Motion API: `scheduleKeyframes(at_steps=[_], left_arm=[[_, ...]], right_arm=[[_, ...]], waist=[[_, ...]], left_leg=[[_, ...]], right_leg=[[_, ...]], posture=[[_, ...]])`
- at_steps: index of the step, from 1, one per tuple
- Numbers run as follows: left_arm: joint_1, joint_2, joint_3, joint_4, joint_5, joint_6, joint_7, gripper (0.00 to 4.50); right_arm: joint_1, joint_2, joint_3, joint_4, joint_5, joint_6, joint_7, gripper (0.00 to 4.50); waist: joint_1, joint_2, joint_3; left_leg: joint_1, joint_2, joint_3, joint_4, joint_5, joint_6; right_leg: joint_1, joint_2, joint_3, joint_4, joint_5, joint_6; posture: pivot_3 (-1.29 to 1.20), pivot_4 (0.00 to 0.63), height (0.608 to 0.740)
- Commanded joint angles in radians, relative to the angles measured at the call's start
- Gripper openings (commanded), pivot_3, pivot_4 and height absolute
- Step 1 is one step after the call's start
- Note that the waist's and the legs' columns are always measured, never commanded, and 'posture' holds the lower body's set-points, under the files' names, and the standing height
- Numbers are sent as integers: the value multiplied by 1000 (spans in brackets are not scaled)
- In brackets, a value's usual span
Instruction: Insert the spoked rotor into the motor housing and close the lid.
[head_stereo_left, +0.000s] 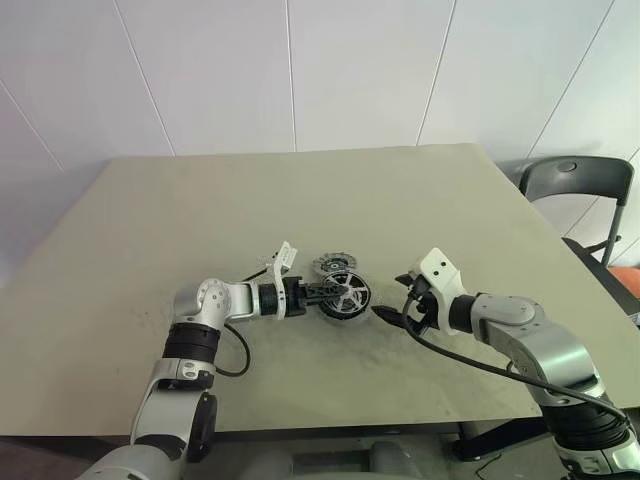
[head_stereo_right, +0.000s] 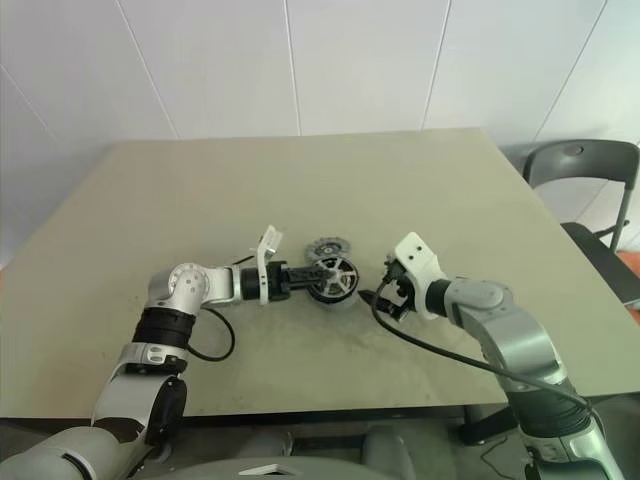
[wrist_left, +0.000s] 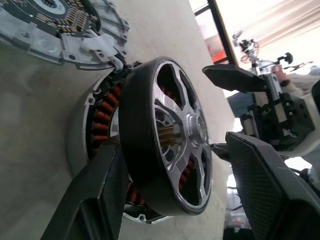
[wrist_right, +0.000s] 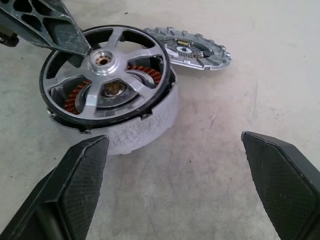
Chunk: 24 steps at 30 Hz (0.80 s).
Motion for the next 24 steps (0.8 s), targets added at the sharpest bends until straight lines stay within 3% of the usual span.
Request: scheduleKeyframes(at_steps=[1,15,20,24], left_arm=[[13,30,-63,-73,47,-17,20,3191],[47,140,-292,-284,208,-220,0,3191],[45,145,-281,-290,200,-248,-19,3191],[25,75,-150,-269,84,-182,-14,3191]], right_arm=[[-27,11,4,-9,-7,-19,-6,4500],[-41,17,16,-2,-6,-15,-3,4500],[-46,22,22,1,-7,-15,-2,4500],[-48,26,26,3,-9,-16,-2,4500]], waist=[[0,-1,1],[-1,0,4],[-3,0,5],[-2,0,6]], left_leg=[[0,0,0,0,0,0],[-3,0,1,-1,0,0],[-2,1,3,-1,0,0],[-3,1,3,-1,0,0]], right_leg=[[0,0,0,0,0,0],[-3,0,0,0,0,0],[-4,0,0,1,0,0],[-5,0,0,2,0,0]], posture=[[0,0,740],[0,0,740],[0,0,740],[0,0,740]])
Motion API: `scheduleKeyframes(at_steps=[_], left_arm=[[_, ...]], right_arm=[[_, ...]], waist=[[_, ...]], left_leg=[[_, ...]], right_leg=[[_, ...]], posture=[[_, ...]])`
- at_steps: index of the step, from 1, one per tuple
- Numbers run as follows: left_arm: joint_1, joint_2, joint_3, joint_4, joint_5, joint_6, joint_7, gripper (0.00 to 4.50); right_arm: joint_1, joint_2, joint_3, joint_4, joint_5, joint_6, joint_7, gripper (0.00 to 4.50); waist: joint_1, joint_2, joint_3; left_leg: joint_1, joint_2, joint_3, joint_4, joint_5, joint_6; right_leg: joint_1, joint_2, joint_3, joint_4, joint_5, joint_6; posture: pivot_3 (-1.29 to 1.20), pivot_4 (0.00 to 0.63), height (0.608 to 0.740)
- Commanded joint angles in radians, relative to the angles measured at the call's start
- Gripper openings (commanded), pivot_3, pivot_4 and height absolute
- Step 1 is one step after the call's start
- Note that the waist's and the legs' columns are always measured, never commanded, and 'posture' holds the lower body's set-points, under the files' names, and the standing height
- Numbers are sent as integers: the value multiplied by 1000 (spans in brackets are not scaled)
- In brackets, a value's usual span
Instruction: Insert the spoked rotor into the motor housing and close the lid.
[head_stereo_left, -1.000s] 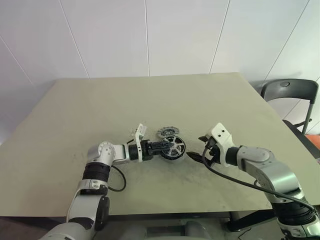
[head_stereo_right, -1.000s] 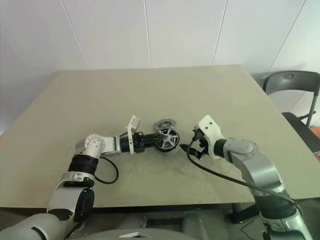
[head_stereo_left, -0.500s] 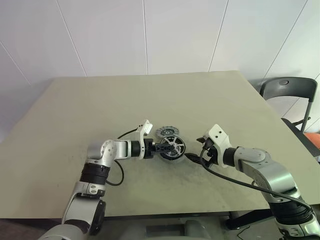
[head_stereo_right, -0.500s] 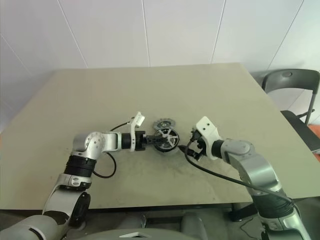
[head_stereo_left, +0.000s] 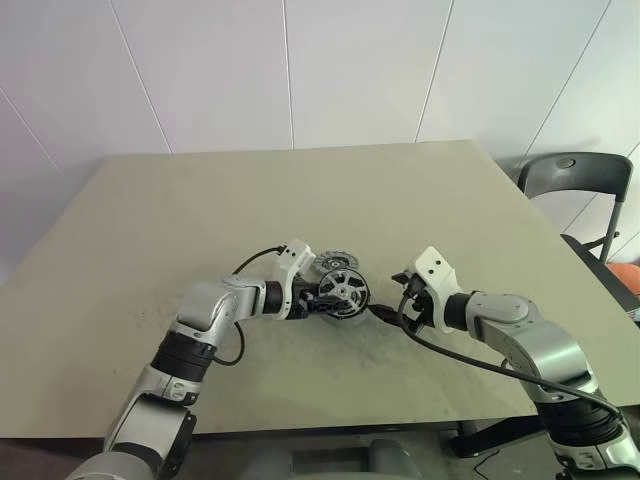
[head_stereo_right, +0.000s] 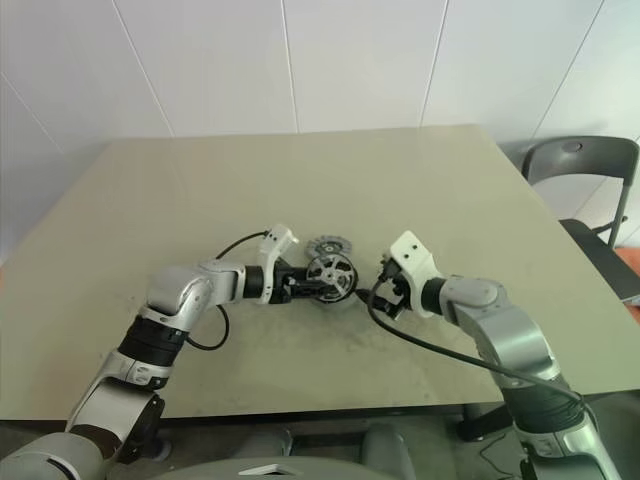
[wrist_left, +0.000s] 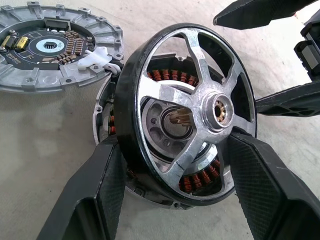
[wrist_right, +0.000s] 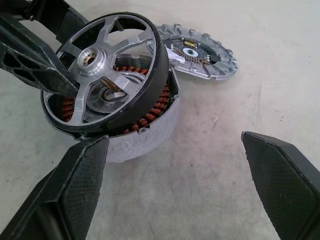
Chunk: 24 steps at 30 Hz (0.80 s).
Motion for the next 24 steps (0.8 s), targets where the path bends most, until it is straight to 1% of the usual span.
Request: scheduleKeyframes(at_steps=[1,3,5,6,9,11,14,20,24], left_arm=[[-32,-54,134,11,-100,58,20,3191],[-60,-126,269,60,-193,145,85,3191],[-76,-151,325,79,-228,199,114,3191],[-73,-138,303,71,-215,205,105,3191],[-42,-76,185,24,-168,206,57,3191],[-32,-53,146,9,-162,201,41,3191],[-20,-11,83,-4,-125,165,17,3191],[-16,15,59,3,-111,146,-6,3191],[-19,51,10,2,-60,81,-33,3191]], right_arm=[[-25,13,7,-7,-1,-16,1,4500],[-23,14,7,-7,-2,-17,1,4500],[-21,15,8,-7,-4,-17,-1,4500],[-21,16,8,-6,-5,-16,-1,4500],[-19,18,7,-5,-9,-17,-3,4500],[-20,19,8,-3,-11,-17,-3,4500],[-21,21,8,-2,-12,-17,-5,4500],[-23,23,9,2,-14,-19,-5,4500],[-23,25,14,4,-17,-22,-6,4500]], waist=[[0,0,0],[0,0,0],[0,-2,1],[-2,-2,2],[-13,-2,2],[-20,-2,2],[-20,-3,2],[-21,-3,2],[-22,-2,2]], left_leg=[[-1,0,0,0,0,0],[-1,0,0,0,0,0],[-2,0,-1,0,0,0],[-2,0,-1,1,0,0],[-2,0,0,1,0,0],[-3,0,0,0,0,0],[-4,0,0,1,0,0],[-3,0,0,1,0,0],[-3,0,0,1,0,0]], right_leg=[[-1,0,0,0,0,0],[-1,0,0,0,0,0],[-2,0,0,0,0,0],[-2,0,0,0,0,0],[-3,0,0,0,1,0],[-3,0,0,0,2,-3],[-3,0,0,0,3,-4],[-3,0,0,0,3,-4],[-3,0,0,0,3,-4]], posture=[[0,0,740],[0,0,740],[0,0,740],[0,0,740],[0,0,740],[0,0,740],[0,0,740],[0,0,740],[0,0,740]])
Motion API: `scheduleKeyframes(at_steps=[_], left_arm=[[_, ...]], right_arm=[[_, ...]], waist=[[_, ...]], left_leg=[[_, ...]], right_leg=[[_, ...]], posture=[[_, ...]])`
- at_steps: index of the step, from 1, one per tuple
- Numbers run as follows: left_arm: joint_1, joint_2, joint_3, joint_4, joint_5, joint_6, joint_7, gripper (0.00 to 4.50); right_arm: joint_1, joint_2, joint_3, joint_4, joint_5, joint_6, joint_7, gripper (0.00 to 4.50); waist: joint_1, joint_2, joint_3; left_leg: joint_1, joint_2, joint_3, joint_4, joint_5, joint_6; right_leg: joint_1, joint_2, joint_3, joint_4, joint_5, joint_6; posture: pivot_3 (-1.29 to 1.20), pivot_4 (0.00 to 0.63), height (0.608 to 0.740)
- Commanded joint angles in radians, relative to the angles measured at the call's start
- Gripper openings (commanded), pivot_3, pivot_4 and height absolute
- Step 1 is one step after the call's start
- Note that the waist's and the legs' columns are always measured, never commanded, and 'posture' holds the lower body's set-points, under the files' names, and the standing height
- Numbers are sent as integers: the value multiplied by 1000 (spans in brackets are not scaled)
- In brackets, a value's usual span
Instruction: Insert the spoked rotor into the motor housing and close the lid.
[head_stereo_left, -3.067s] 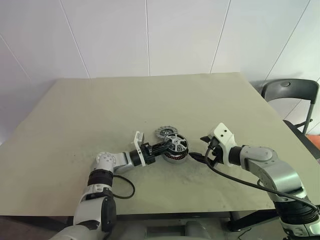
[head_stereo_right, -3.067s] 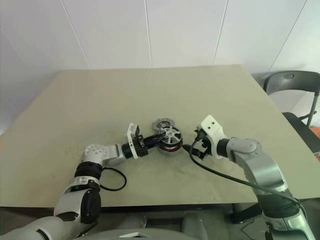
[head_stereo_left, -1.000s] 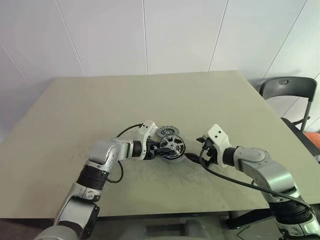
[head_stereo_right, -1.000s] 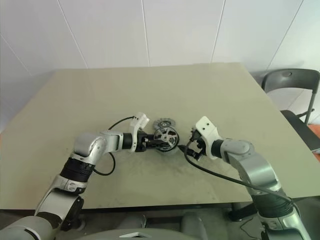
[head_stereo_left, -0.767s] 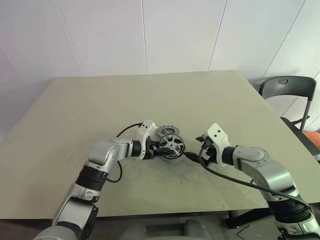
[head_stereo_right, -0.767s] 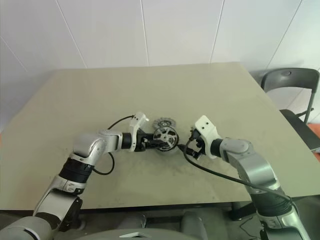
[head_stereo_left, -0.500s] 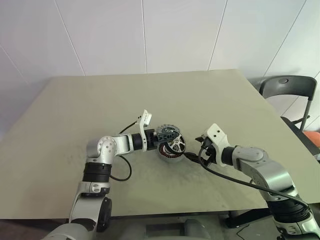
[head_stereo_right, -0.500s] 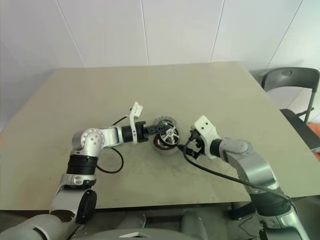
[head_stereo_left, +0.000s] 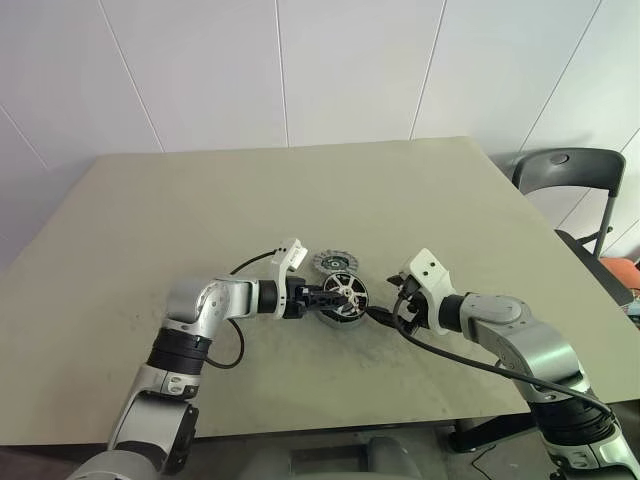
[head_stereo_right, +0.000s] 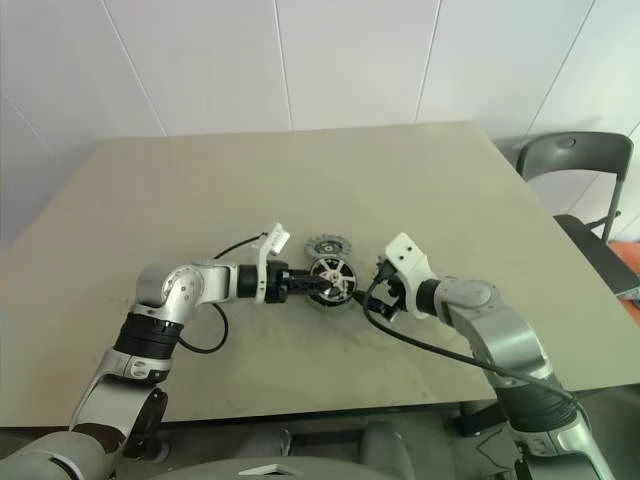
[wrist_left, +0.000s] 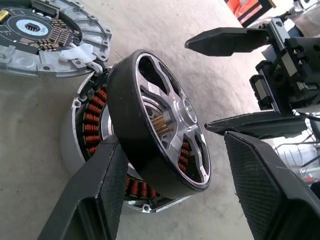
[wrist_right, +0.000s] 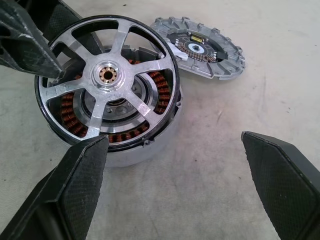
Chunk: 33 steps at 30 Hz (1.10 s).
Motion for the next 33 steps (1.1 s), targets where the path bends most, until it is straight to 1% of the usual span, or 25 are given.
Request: scheduleKeyframes(at_steps=[1,7,9,12,17,18,21,24,26,28,33], left_arm=[[-11,41,-52,-13,68,-69,-19,3191],[-57,83,-71,-29,106,-143,-58,3191],[-71,65,-37,-39,82,-161,-66,3191],[-86,27,35,-57,0,-119,-80,3191],[-64,48,5,-69,47,-173,-89,3191],[-52,63,-7,-82,60,-211,-112,3191],[-5,106,-46,-107,139,-406,-175,3191],[34,75,16,-78,141,-574,-189,3191],[70,75,34,-48,172,-687,-196,3191],[105,80,57,-42,169,-729,-202,3191],[226,80,153,-69,83,-746,-231,3191]], right_arm=[[-20,5,-3,-9,-7,-21,-5,4500],[-23,7,-1,-5,-7,-22,-4,4500],[-23,7,-1,-4,-8,-23,-4,4500],[-23,10,1,-1,-9,-24,-4,4500],[-23,11,0,-2,-7,-27,-1,4500],[-25,14,-6,-4,0,-30,2,4500],[-43,39,-39,-11,29,-36,-2,4500],[-73,71,-37,-12,38,-39,-9,4500],[-93,99,-23,-8,38,-42,-16,4500],[-113,125,-13,3,36,-43,-23,4500],[-155,173,30,54,14,-60,-28,4500]], waist=[[1,0,0],[1,0,0],[1,0,0],[2,0,0],[-2,0,0],[-2,0,0],[-2,1,0],[2,1,0],[3,1,0],[2,1,0],[-2,1,0]], left_leg=[[0,0,0,0,0,0],[0,0,0,0,0,0],[0,0,0,0,0,0],[-1,0,0,0,0,0],[-2,0,0,0,0,0],[-2,0,0,0,0,0],[-2,0,0,0,0,0],[-3,0,0,1,0,0],[-3,0,0,2,0,0],[-3,0,0,2,0,0],[-3,0,0,1,0,0]], right_leg=[[0,0,0,0,0,0],[0,0,0,0,-1,1],[0,0,0,0,0,1],[0,0,0,0,0,0],[-2,0,0,0,0,0],[-2,0,0,0,0,0],[-2,0,0,1,0,0],[-2,0,0,1,0,-1],[-2,0,0,0,0,-1],[-2,0,0,1,1,-1],[-3,0,1,1,1,-1]], posture=[[0,0,740],[0,0,740],[0,0,740],[0,0,740],[0,0,740],[0,0,740],[0,0,740],[0,0,740],[0,0,740],[0,0,740],[0,0,740]])
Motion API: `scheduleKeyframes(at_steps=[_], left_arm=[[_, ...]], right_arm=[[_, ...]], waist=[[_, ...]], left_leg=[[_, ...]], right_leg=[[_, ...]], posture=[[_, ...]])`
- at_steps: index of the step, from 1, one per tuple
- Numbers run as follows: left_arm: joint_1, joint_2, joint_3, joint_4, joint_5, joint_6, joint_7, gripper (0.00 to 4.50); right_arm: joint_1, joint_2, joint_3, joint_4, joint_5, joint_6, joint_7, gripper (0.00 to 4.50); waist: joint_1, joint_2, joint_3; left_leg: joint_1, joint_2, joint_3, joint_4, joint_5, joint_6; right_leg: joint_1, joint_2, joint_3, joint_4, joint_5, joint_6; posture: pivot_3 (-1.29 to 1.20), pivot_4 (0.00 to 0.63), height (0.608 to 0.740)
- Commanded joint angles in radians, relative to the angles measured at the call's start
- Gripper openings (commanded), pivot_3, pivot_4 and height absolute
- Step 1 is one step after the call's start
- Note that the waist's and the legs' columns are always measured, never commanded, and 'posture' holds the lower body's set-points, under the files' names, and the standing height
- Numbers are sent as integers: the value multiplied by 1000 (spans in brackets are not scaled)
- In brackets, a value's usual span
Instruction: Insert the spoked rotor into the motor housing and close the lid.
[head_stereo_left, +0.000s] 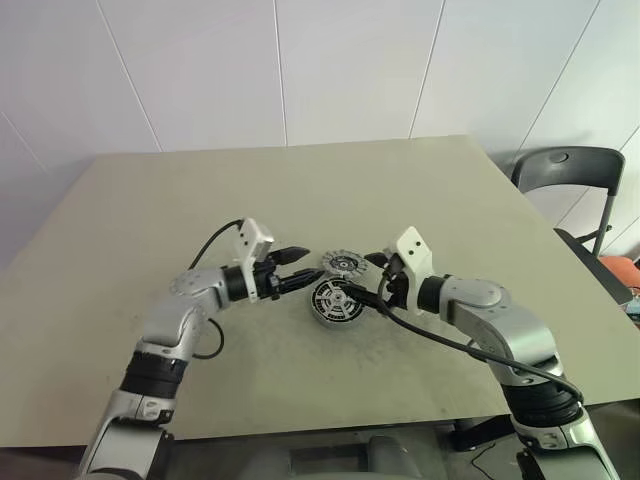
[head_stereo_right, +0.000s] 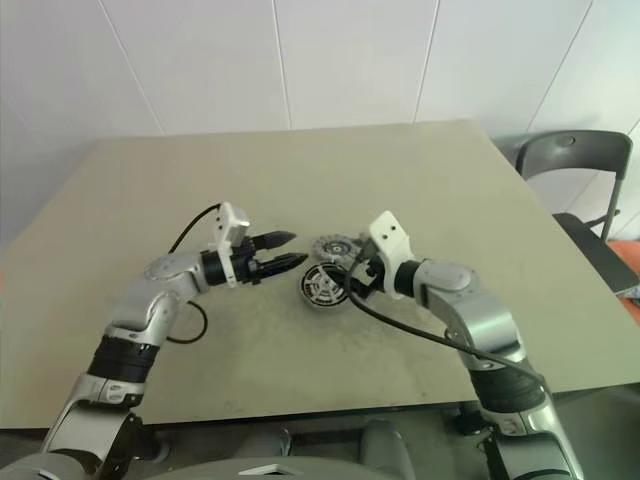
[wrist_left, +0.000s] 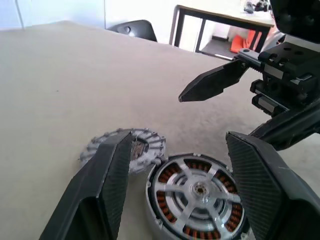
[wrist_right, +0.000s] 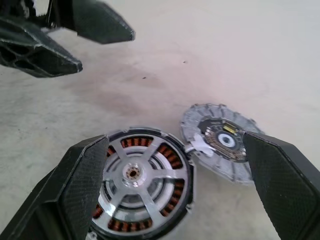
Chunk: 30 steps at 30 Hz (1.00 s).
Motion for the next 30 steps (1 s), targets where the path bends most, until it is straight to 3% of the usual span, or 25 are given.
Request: scheduleKeyframes(at_steps=[1,4,9,12,16,19,30], left_arm=[[50,8,53,-33,-21,-43,-4,3191],[97,17,41,-41,28,-88,11,2565],[117,-7,63,-71,13,-136,26,945],[115,-12,64,-67,27,-178,35,14],[122,-17,52,-58,40,-204,48,0],[132,-23,50,-41,51,-232,50,0],[118,-20,67,125,71,-368,-7,0]], right_arm=[[-50,25,22,29,-15,-35,-6,4500],[-76,34,52,69,-30,-57,9,4500],[-111,43,97,128,-53,-94,35,4500],[-121,42,92,152,-52,-106,47,3884],[-106,18,98,173,-57,-105,82,2466],[-83,-41,175,202,-98,-48,131,1512],[-67,-44,189,215,-109,-36,151,1512]], waist=[[3,0,0],[8,0,0],[5,0,0],[5,0,0],[5,0,0],[6,0,0],[7,2,-5]], left_leg=[[-1,0,0,0,0,0],[0,0,0,1,0,0],[0,0,0,1,0,0],[1,0,0,1,0,0],[1,0,0,1,0,0],[1,0,0,1,0,0],[11,0,1,0,0,1]], right_leg=[[0,0,0,0,0,0],[0,0,0,1,0,0],[1,0,0,1,0,0],[1,0,0,1,0,0],[1,0,0,1,0,0],[1,0,0,1,0,0],[11,0,0,0,0,0]], posture=[[0,0,740],[0,0,740],[0,0,740],[0,0,740],[0,0,740],[0,0,740],[0,0,740]])
